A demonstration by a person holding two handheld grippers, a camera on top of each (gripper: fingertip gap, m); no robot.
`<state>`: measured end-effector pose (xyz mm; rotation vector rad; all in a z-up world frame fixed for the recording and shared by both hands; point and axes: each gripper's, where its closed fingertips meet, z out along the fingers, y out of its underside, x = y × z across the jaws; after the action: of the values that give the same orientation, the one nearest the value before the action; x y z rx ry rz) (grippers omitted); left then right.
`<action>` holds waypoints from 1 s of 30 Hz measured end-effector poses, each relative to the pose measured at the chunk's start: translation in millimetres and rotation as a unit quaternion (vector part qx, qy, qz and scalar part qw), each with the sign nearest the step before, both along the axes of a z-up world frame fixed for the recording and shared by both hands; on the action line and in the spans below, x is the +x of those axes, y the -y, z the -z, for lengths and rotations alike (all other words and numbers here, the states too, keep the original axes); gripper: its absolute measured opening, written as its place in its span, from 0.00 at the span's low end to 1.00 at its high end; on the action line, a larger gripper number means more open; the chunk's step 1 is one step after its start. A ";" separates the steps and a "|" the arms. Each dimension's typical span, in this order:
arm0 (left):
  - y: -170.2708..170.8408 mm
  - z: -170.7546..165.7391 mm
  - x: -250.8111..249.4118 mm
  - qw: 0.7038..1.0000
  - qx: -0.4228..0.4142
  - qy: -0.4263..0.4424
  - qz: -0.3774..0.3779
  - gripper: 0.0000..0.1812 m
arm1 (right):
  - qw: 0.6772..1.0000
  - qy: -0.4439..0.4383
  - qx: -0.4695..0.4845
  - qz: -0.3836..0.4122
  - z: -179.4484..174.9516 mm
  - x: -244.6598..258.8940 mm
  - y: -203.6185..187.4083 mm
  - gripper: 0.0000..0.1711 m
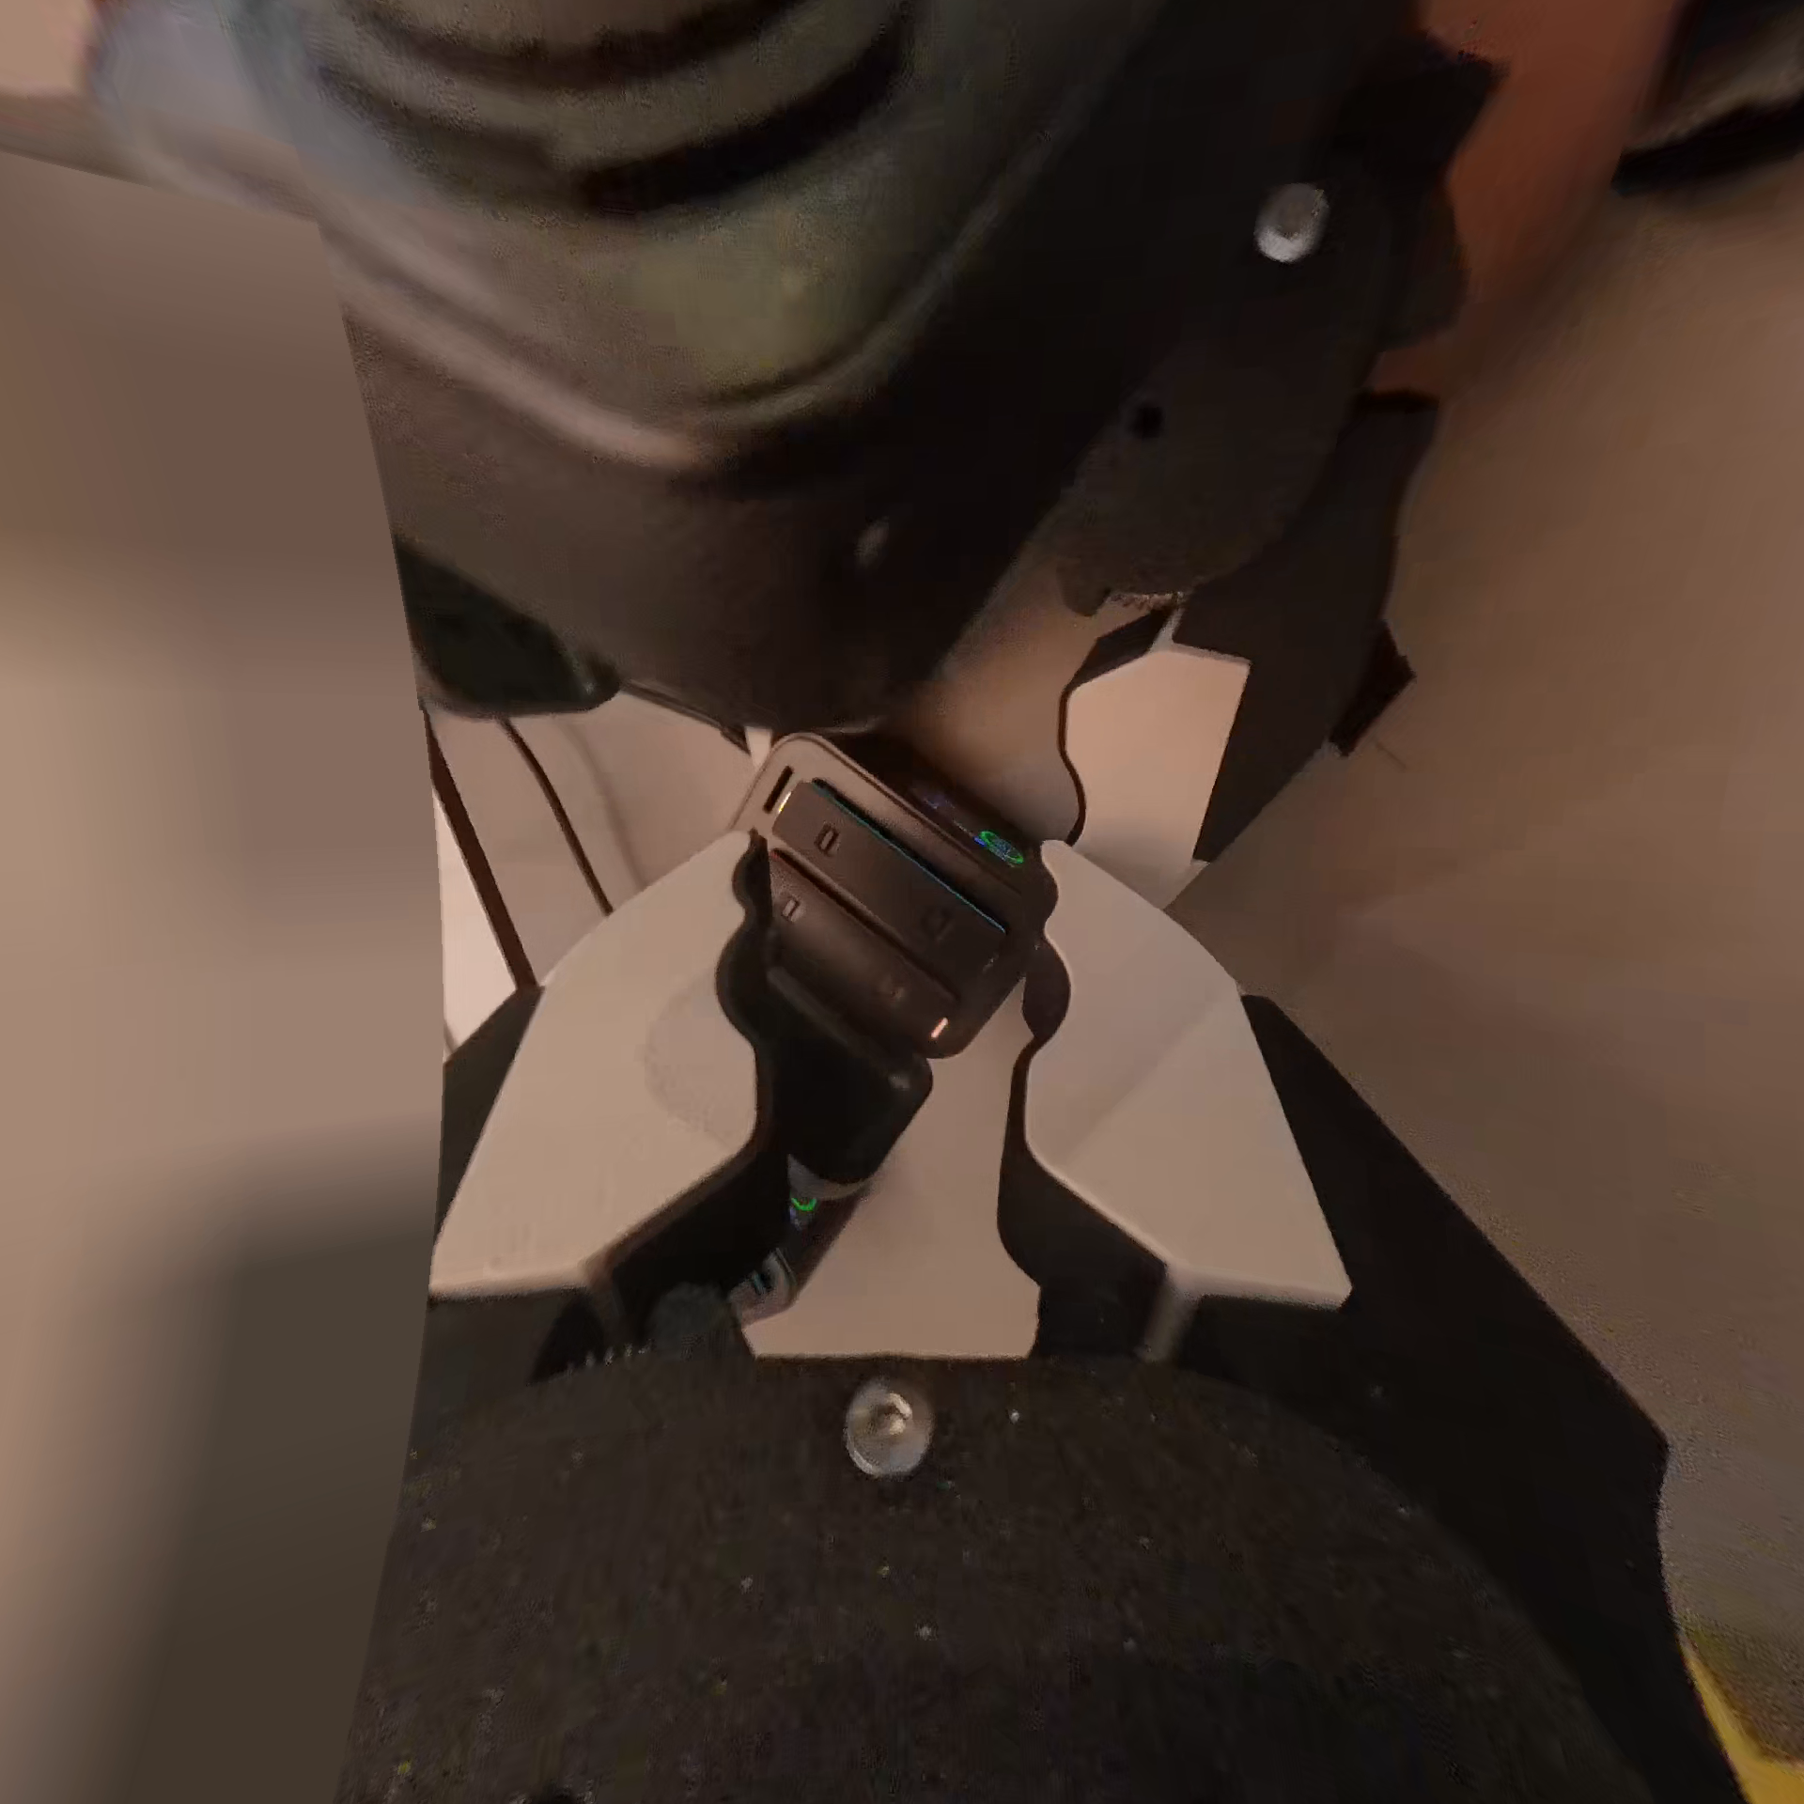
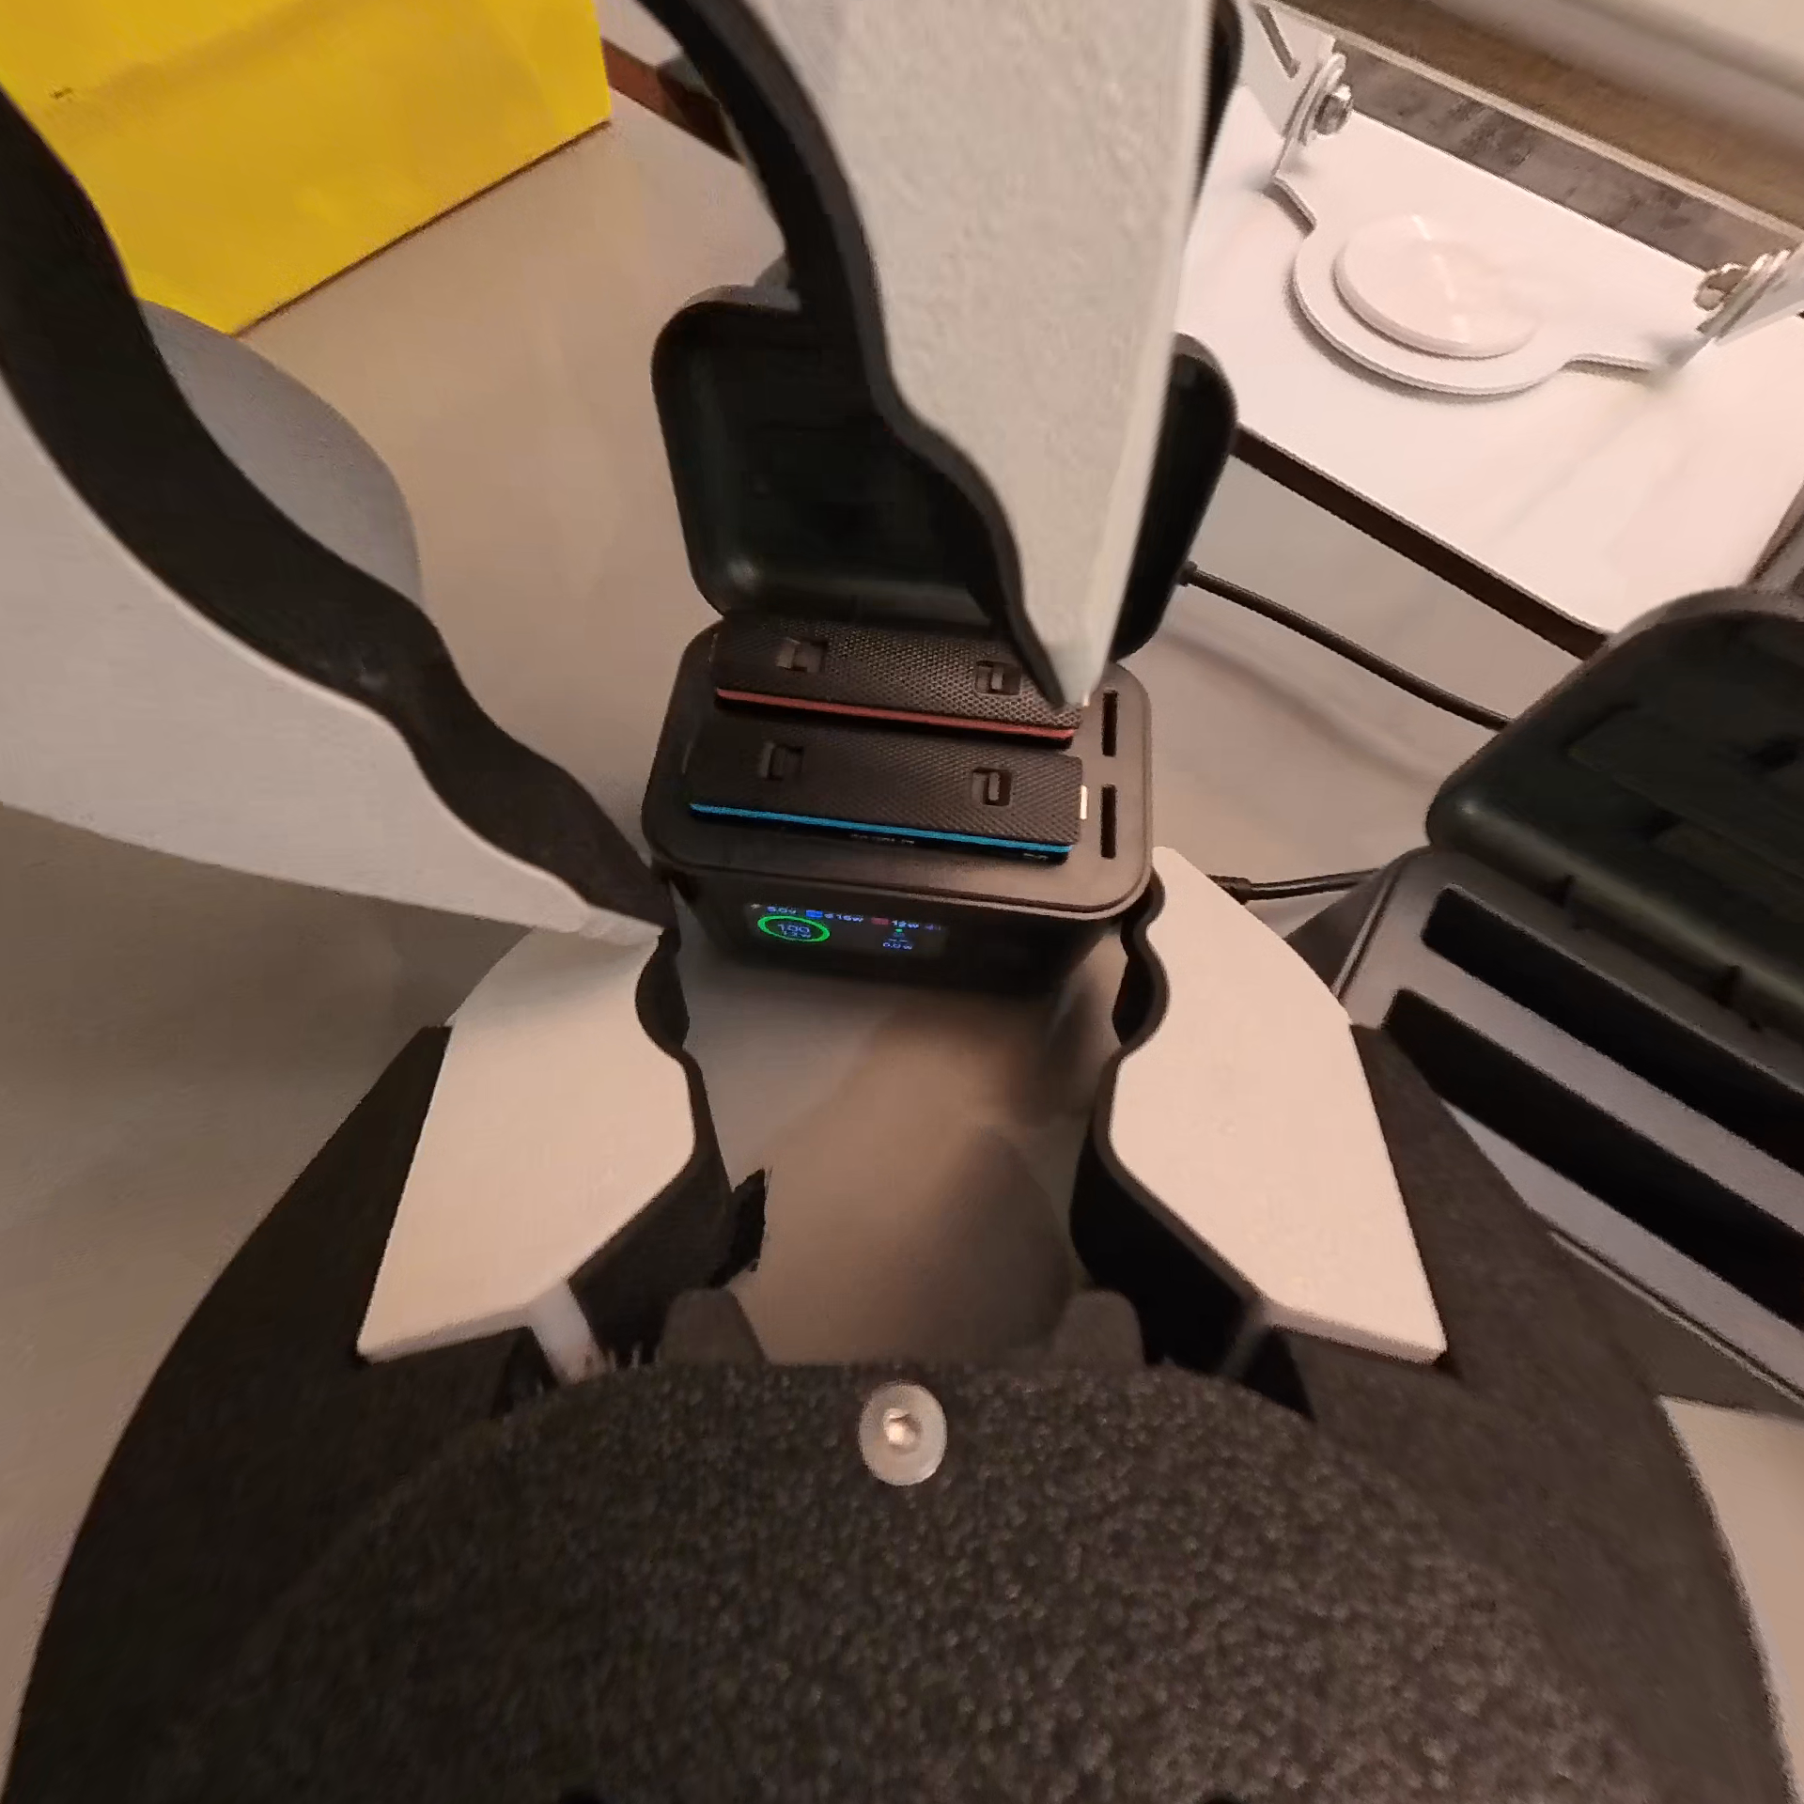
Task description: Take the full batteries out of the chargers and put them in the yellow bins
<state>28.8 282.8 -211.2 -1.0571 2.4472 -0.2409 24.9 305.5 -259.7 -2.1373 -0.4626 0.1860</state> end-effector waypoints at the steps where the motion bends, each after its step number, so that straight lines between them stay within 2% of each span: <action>1: 1.2 2.1 0.3 1.000 0.006 -0.011 0.018 0.29 | 1.000 0.000 0.000 -0.004 -0.1 0.1 0.4 0.51; 5: -6.1 13.2 -2.5 0.995 0.034 -0.072 0.068 0.34 | 1.000 -0.002 0.000 -0.017 -0.2 0.3 1.7 0.51; 9: -5.5 14.3 0.0 0.989 0.026 -0.101 0.103 0.36 | 1.000 -0.012 -0.002 -0.025 -1.1 0.3 2.6 0.51; 19: -11.0 17.4 -6.7 0.972 0.010 -0.178 0.154 0.38 | 0.999 -0.037 -0.006 -0.033 -3.2 0.2 3.2 0.48; 26: -12.3 16.3 -4.2 0.977 0.015 -0.154 0.147 0.37 | 0.999 -0.033 -0.004 -0.030 -3.2 0.9 3.1 0.47; 30: -10.4 -8.4 1.1 0.993 -0.008 -0.069 0.092 0.37 | 0.999 -0.029 0.003 -0.023 -4.6 2.1 4.0 0.47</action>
<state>29.9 293.2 -202.8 -0.8800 2.6748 -0.2540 27.0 301.5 -255.1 -2.1103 -0.4785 0.2719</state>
